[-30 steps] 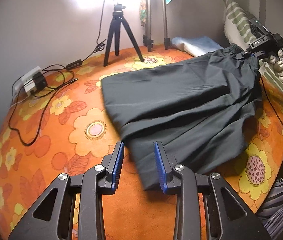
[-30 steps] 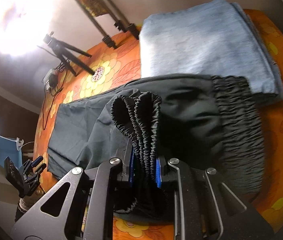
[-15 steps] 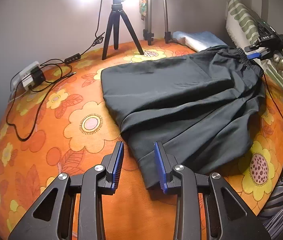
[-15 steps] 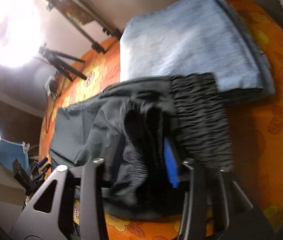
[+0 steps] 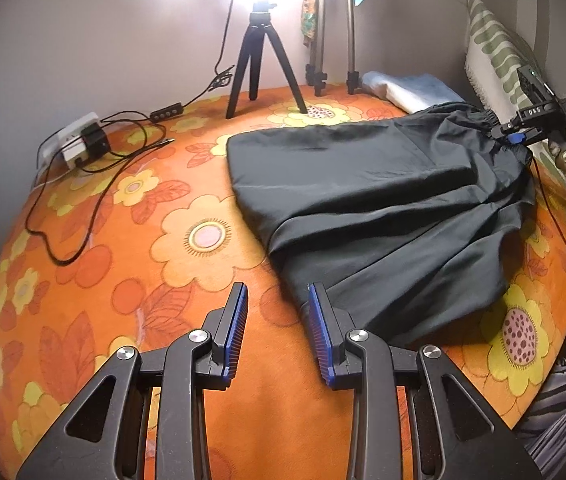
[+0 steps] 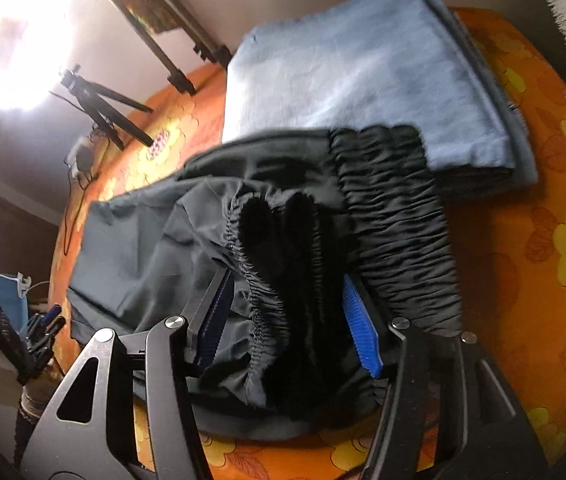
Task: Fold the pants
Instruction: 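Open the right gripper to release the black elastic waistband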
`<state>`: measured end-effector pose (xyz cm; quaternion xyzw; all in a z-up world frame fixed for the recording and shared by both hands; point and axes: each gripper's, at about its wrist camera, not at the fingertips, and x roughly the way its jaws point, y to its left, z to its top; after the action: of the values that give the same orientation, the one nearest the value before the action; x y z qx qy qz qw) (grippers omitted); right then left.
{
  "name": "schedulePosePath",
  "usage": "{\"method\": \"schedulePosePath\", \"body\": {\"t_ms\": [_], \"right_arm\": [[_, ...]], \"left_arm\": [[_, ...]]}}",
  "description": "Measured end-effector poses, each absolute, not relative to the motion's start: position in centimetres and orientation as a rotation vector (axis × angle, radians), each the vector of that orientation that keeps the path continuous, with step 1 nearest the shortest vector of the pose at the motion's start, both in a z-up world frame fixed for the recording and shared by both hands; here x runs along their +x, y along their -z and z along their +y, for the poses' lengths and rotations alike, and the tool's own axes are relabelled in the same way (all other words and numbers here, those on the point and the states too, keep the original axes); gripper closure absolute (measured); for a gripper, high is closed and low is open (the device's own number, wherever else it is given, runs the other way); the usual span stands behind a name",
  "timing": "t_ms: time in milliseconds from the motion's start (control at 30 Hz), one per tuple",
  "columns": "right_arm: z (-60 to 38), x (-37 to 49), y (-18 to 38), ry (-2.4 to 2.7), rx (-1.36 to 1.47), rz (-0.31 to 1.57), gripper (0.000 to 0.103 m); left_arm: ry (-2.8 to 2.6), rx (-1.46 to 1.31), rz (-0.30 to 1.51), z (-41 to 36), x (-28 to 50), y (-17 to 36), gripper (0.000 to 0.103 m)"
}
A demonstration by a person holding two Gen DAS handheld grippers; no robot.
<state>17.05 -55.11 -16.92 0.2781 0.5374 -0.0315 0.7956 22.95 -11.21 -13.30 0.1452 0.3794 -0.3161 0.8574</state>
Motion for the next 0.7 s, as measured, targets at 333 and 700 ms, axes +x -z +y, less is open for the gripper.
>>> {"method": "schedulePosePath", "body": {"t_ms": [333, 700], "right_arm": [[-52.2, 16.8, 15.0, 0.099, 0.424, 1.129, 0.087], [-51.3, 17.7, 12.6, 0.214, 0.2, 1.172, 0.07]], "left_arm": [[0.663, 0.316, 0.798, -11.4, 23.2, 13.7, 0.073], [0.731, 0.313, 0.808, -11.7, 22.6, 14.6, 0.073]]}}
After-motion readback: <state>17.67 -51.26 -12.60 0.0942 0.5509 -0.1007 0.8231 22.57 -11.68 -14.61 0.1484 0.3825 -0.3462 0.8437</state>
